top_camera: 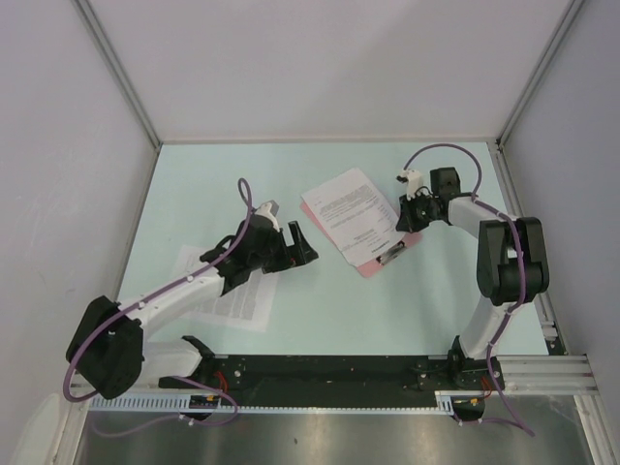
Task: Put the files into the folder
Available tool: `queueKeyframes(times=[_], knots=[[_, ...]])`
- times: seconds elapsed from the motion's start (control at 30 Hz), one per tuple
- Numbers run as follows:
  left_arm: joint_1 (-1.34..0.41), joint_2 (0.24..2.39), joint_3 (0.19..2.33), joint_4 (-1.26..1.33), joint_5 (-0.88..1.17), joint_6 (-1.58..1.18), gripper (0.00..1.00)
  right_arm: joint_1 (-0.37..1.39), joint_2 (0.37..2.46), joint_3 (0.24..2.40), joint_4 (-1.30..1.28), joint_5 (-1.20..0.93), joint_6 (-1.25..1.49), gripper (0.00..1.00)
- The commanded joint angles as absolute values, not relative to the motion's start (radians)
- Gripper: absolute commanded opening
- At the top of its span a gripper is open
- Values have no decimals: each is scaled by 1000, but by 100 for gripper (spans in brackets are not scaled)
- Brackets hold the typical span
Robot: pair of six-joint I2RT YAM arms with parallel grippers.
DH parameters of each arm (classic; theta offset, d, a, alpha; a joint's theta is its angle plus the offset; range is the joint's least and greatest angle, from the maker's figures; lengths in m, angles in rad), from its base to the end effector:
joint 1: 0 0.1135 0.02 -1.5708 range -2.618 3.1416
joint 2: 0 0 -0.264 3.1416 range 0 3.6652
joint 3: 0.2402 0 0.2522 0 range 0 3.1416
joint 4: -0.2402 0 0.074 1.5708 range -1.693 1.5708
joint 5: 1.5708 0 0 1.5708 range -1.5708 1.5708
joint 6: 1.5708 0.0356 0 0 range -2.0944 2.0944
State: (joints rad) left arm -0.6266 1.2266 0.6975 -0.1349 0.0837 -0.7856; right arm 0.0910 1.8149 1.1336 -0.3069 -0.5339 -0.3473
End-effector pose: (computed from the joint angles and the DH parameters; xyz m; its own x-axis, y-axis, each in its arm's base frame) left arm 0.2080 -0.1542 0.2227 -0.8039 -0.2881 -0.5203 0.0978 0.7989 -0.5934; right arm 0.3663 0.0516 0.1746 -0.6604 -0.3545 -0.6620 -0.6188 0.7563 0.2123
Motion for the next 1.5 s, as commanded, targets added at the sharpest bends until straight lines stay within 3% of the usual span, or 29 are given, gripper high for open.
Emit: queueKeyframes(times=[0.0, 0.47, 0.63, 0.7, 0.77, 0.8, 0.83, 0.93, 1.07, 1.17, 1.3, 1.47], knots=[[-644, 1239, 750, -97, 92, -792, 100, 84, 1832, 1183, -284, -548, -396, 0], [-669, 1275, 772, -86, 89, -793, 100, 92, 1855, 1192, -268, -499, -430, 0], [-672, 1308, 807, -69, 92, -799, 99, 115, 1827, 1192, -210, -385, -350, 39], [-675, 1339, 845, -55, 87, -805, 99, 146, 1787, 1198, -192, -171, -287, 57], [-673, 1362, 879, -29, 80, -814, 99, 195, 1728, 1215, -233, 73, -201, 64], [-675, 1390, 915, -19, 51, -815, 99, 202, 1706, 1229, -247, 162, -145, 75], [-673, 1406, 934, -9, 40, -816, 99, 199, 1688, 1244, -332, 208, 24, 79], [-663, 1518, 1055, 34, 49, -795, 99, 176, 1606, 1264, -498, 202, 309, 83], [-634, 1721, 1314, -116, 144, -651, 98, 238, 1554, 1266, -646, 193, 717, 82], [-601, 1921, 1566, -295, 228, -534, 96, 310, 1546, 1261, -692, 266, 845, 81], [-568, 2124, 1921, -509, 151, -375, 96, 385, 1572, 1261, -749, 330, 1093, 79], [-552, 2210, 2052, -554, 120, -249, 98, 437, 1647, 1261, -785, 388, 1196, 78]])
